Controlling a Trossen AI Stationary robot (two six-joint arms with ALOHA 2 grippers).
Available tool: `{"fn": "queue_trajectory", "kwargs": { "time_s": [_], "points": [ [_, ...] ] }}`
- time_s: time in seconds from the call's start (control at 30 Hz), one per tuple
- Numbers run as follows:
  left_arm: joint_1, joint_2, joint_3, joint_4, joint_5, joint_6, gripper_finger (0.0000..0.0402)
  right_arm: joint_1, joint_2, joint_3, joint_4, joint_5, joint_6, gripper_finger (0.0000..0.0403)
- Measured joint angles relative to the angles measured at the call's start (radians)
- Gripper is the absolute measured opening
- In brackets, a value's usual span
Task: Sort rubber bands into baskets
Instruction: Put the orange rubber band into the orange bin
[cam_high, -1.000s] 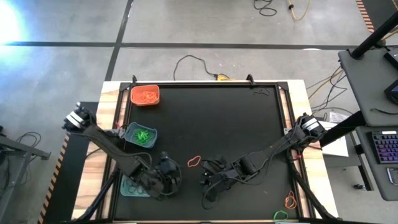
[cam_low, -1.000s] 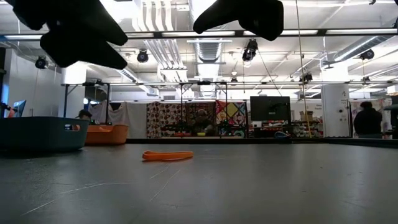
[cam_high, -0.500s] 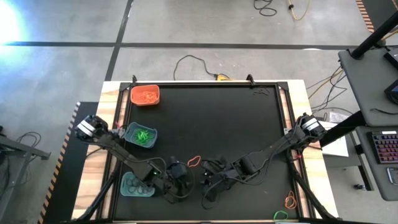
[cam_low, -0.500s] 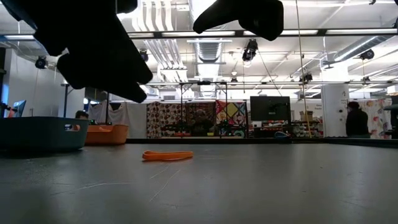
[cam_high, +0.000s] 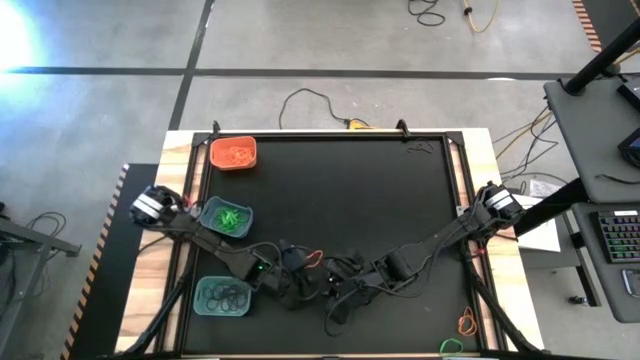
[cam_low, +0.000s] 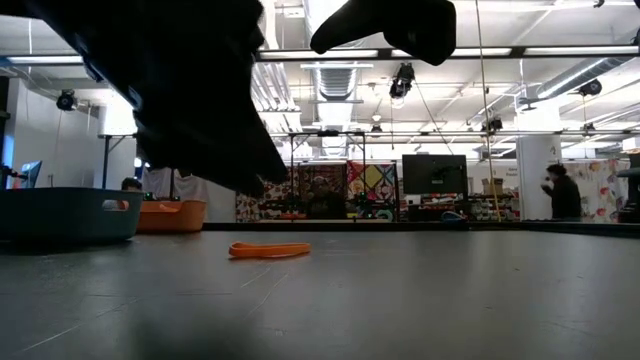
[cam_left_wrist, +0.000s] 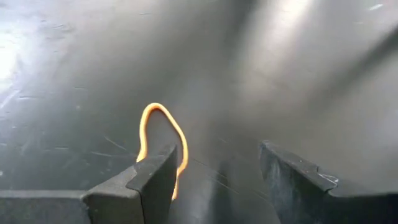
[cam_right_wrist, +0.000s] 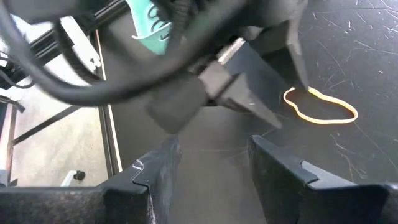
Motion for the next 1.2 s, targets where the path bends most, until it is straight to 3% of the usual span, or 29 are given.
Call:
{"fn": "queue_trajectory", "kwargs": {
  "time_s": [0.4,0.63,0.9,1.07,1.2],
  "points": [
    [0.09,0.023,-0.001,-0.014,0.084,0.041,0.0203,-0.029,0.0,0.0,-0.002,0.001,-0.001,0.018],
    [0.161,0.051,-0.005,-0.105,0.083,0.06,0.0184,-0.032,0.0,0.0,-0.004,0.0,-0.003,0.018],
    [0.161,0.098,-0.007,-0.072,0.112,0.121,0.015,-0.032,0.0,0.0,-0.02,0.0,-0.003,0.018],
    [0.152,0.113,-0.006,-0.053,0.122,0.116,0.0112,-0.032,0.0,0.0,-0.032,0.0,-0.003,0.018],
    [0.151,0.107,-0.005,-0.045,0.14,0.114,0.0045,-0.033,0.0,0.0,-0.033,0.0,-0.001,0.018]
  ]
}}
